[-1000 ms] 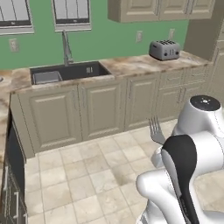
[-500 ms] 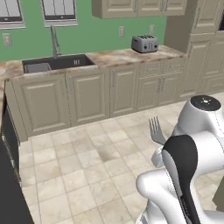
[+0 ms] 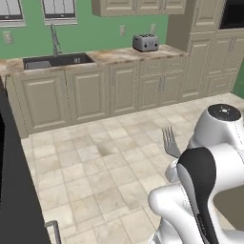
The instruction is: Take the fork and place it on the left side of the plate. Then take the spoon and place it on the right side of the plate. Make sure they're directly next to the plate.
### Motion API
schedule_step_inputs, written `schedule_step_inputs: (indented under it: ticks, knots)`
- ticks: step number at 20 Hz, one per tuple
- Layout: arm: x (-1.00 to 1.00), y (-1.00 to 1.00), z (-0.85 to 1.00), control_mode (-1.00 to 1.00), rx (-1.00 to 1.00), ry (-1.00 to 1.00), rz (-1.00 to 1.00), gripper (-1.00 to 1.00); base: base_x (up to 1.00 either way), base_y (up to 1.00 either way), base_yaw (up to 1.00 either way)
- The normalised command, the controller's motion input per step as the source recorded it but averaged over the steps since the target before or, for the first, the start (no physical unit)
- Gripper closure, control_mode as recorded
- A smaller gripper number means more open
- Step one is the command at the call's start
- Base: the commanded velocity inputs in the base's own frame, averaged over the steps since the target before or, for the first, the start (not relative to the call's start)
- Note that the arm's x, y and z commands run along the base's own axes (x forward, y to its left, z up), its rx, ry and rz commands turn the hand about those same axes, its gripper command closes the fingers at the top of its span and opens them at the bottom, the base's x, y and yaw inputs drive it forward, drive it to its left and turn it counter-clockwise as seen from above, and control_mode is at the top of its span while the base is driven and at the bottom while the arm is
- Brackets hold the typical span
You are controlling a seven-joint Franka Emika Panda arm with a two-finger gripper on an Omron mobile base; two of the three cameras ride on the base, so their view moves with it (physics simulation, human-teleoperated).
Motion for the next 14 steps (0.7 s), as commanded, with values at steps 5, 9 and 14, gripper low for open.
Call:
schedule_step_inputs:
  ticks: [5,9,14]
  knots:
    - [0.00,0.00,0.00,1.00,0.00,0.00,0.00,1.00,-0.86,-0.26,0.01]
    - [0.00,0.00,0.00,1.00,0.00,0.00,0.00,1.00,-1.00,-0.78,0.00]
    - [0.00,0.00,0.00,1.00,0.00,0.00,0.00,1.00,-1.00,-0.85,-0.03]
